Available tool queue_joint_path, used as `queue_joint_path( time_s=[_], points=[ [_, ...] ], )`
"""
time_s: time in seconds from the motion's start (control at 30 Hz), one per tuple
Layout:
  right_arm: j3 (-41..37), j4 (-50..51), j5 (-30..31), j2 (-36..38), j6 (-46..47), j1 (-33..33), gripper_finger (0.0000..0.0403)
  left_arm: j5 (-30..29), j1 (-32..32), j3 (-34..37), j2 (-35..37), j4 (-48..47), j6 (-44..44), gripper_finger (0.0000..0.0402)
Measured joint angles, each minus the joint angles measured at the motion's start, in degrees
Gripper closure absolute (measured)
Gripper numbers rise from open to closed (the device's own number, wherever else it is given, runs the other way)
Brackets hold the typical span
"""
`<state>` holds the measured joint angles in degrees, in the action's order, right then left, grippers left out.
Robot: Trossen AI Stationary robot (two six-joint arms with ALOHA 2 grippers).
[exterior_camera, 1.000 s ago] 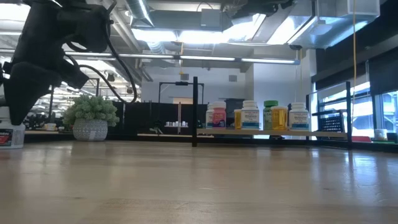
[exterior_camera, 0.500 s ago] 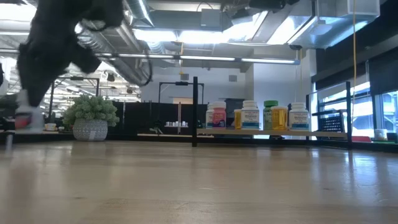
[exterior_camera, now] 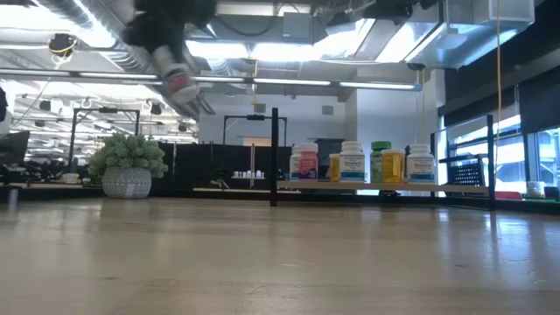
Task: Pick and place medicine bottles onto shelf by color
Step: Put the white medicine bottle on the shelf
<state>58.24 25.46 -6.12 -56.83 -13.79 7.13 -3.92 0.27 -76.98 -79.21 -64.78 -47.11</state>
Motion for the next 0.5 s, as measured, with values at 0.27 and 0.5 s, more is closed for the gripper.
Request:
queue_joint_path(
  time_s=[0.27, 0.5],
  points=[
    [0.0, 4.7, 0.0, 1.9, 2.5, -1.1, 0.0164, -0.1, 5.3, -17.6, -13.2, 0.1, 13.4, 0.0252],
    [0.0, 6.0, 0.0, 4.5, 3.1, -1.1, 0.0164, -2.2, 8.6, -33.8, -26.0, -0.2, 23.2, 0.0252]
  ],
)
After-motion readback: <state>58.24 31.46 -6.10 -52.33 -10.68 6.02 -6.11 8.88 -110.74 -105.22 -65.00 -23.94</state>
